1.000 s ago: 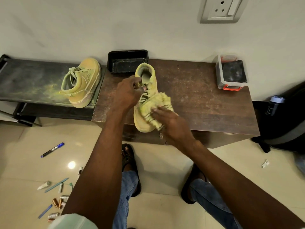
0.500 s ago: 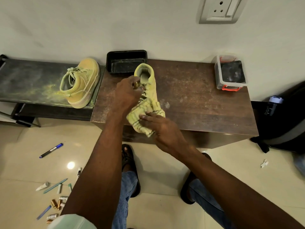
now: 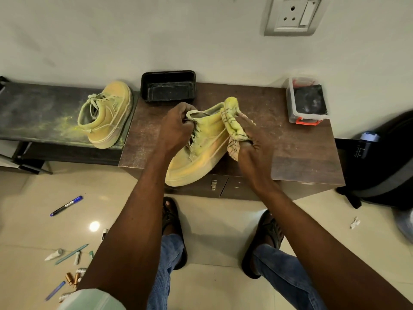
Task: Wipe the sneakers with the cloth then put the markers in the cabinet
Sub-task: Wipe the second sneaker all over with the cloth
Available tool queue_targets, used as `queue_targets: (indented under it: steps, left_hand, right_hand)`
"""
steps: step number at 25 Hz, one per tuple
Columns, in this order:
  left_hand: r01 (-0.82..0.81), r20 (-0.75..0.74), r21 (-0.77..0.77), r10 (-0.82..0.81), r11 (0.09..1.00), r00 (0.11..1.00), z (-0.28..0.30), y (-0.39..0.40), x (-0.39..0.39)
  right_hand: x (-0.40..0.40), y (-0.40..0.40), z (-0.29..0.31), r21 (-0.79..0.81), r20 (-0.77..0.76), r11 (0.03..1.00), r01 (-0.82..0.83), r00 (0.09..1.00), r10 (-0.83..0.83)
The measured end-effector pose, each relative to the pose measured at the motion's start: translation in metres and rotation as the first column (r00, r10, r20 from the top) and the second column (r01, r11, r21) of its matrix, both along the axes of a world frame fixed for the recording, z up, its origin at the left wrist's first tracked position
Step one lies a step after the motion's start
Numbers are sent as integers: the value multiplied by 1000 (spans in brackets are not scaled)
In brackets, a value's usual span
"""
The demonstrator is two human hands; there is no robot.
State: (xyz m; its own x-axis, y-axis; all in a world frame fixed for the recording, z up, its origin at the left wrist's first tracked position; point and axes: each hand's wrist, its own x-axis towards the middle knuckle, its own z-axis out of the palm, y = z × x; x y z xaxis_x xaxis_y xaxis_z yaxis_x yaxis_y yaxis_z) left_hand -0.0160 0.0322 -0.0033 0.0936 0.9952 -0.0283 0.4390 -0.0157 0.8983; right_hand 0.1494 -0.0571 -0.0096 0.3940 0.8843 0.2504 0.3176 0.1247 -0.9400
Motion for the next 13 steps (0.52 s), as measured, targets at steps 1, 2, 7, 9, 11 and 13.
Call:
queue_targets:
  steps: [1,2,7,9,11,13]
  left_hand:
    - [1,7,-29,-1,1000,1000,-2,1,1]
    - [-10,13,-43,10,999,1000,-3,1,3]
    - [-62,5,-169,64,984,998,-2,1,-10]
    - [20,7,-342,-19,940,1000,6,-3,-26]
    - [127,9,-464,-139,876,990,15,-8,-47]
    - [207,61,-601,-214,772,975,25,-15,-67]
  right_hand:
    - [2,-1,-5,40,173,997,-70,983,62]
    - [2,-1,-11,34,296,993,-115,950,99]
    - [-6,5,-18,-76,550,990,-121,823,143]
    - [-8,10,-15,-112,588,986,-122,792,165]
    - [-10,13,-10,-136,609,984,-112,774,172]
    - [-13,15,-8,-172,633,981,-87,754,178]
